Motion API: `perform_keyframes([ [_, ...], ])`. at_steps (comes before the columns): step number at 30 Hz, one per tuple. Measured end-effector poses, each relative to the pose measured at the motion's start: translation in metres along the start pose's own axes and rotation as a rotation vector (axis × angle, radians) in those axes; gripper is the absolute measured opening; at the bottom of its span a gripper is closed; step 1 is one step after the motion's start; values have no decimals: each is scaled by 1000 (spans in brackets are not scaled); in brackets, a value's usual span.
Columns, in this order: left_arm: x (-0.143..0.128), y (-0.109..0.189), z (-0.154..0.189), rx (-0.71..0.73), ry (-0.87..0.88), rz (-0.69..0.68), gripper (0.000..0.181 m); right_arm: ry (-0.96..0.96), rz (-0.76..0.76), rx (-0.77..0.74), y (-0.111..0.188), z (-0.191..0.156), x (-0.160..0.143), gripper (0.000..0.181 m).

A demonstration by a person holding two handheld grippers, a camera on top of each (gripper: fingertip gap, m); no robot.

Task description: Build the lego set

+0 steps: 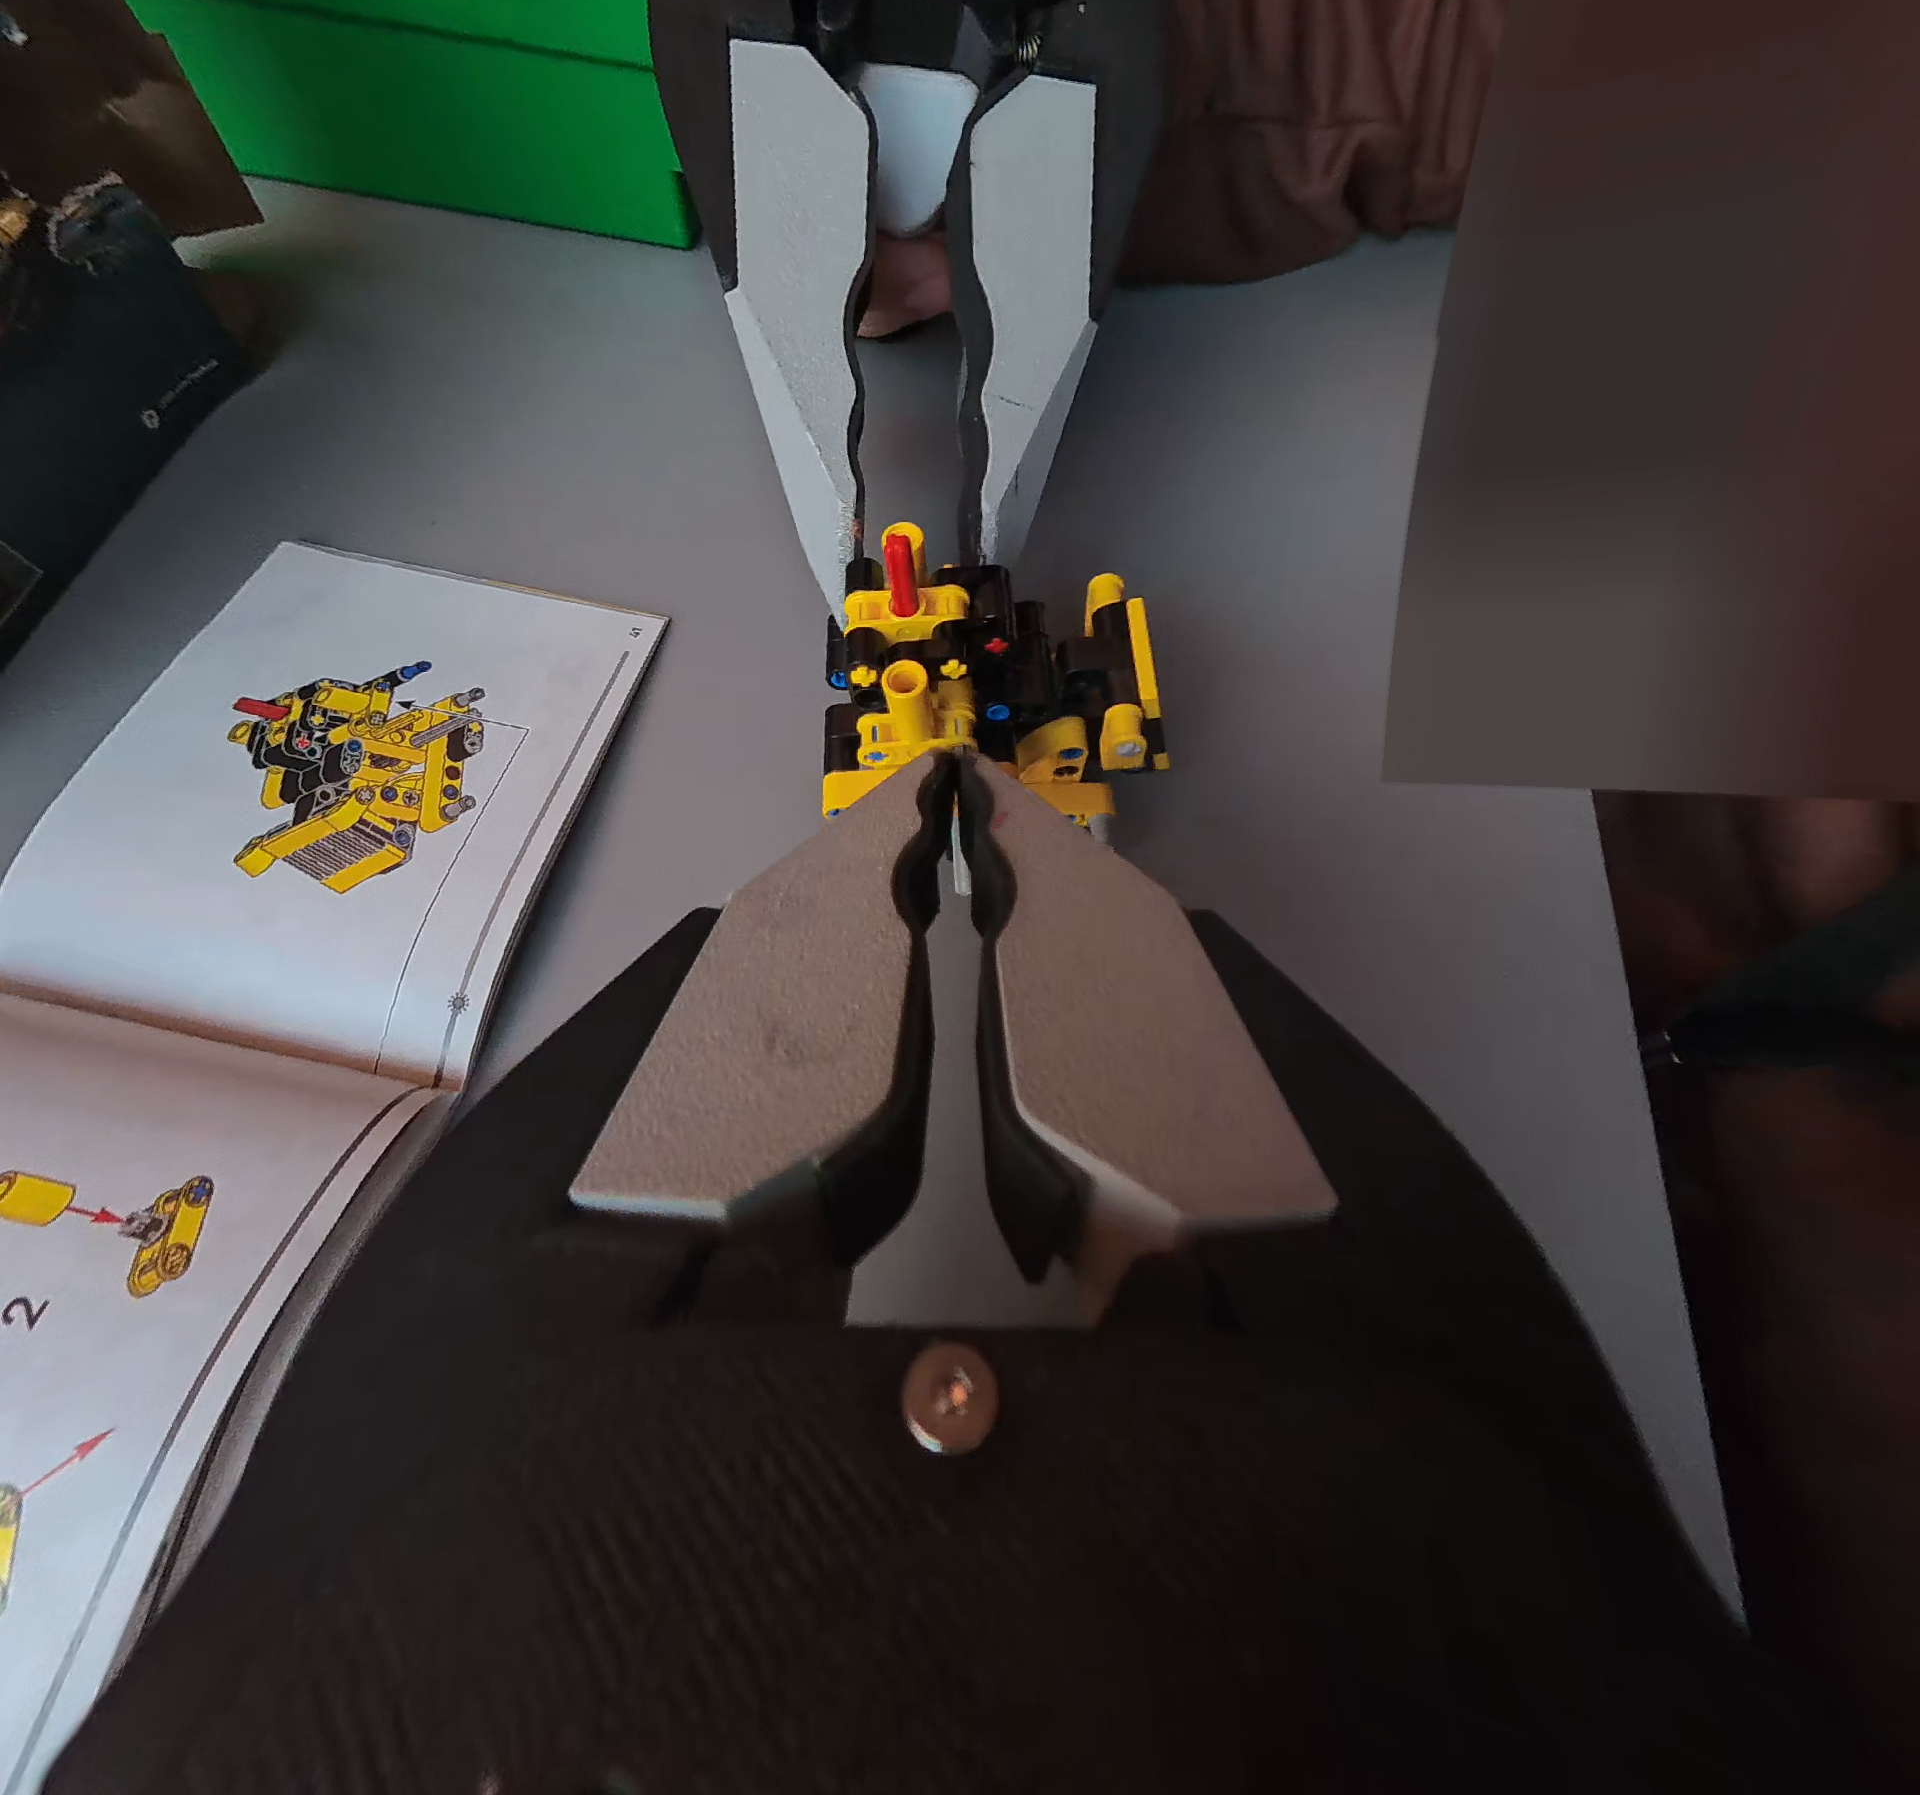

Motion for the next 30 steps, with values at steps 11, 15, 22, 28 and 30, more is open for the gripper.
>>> perform_keyframes([
  [11, -2, 3, 1, -35, -19, 14, 0, 6, 1, 9, -2, -3, 1, 21],
  [15, -3, 3, 2, -32, -14, 11, 0, 11, 1, 9, -2, -3, 2, 21],
  [22, -4, 2, 3, -13, -34, -4, 0, 8, 1, 11, -2, -3, 1, 21],
  [28, -3, 1, 5, 5, -13, -24, 0, 0, -5, -2, -2, -4, 1, 20],
  [30, -2, 0, 4, 12, -6, -37, 0, -5, -8, -7, -2, -4, 1, 20],
])
Point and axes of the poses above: each gripper's, where its closed fingertips meet, y back along the fingers, x out of its top, z = x × y across the jaws, the point moved 7 cm from there along y, back along the fingers, and after that the axes turned 6 degrees about z, right-handed, at the moved point
